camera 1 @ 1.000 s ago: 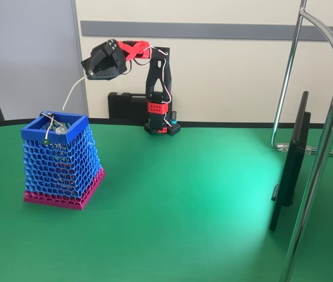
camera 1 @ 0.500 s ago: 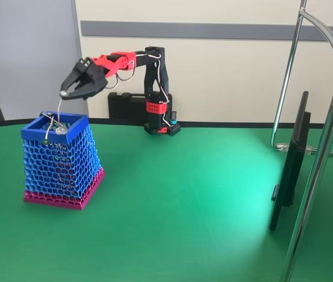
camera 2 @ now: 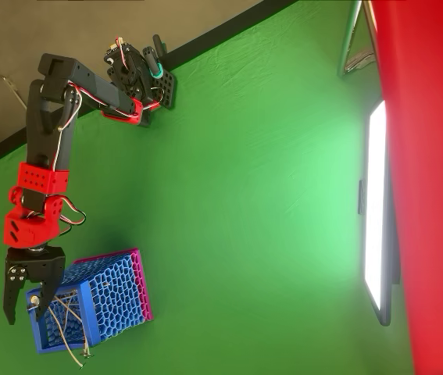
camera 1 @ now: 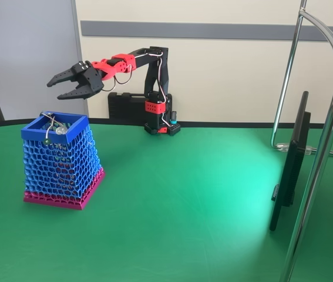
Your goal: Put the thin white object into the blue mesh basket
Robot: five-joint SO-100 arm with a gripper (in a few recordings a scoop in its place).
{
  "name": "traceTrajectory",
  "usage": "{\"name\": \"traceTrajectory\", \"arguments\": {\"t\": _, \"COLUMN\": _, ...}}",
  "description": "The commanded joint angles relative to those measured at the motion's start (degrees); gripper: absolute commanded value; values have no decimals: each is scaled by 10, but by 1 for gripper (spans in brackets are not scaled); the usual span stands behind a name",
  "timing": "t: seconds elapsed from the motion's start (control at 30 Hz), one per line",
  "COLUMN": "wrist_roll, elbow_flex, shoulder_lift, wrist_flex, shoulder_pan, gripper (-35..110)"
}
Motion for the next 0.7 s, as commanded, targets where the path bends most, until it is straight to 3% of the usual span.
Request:
{"name": "traceTrajectory", "arguments": {"t": 0.0, "wrist_roll": -20, "elbow_flex": 19, "shoulder_lift": 50, "wrist_flex": -16, "shoulder_pan": 0, "gripper": 22}}
{"name": "traceTrajectory", "arguments": {"t": 0.67, "wrist_roll": -329, "elbow_flex": 369, "shoulder_lift": 382, "wrist_flex": 45, "shoulder_pan": -198, "gripper": 4}}
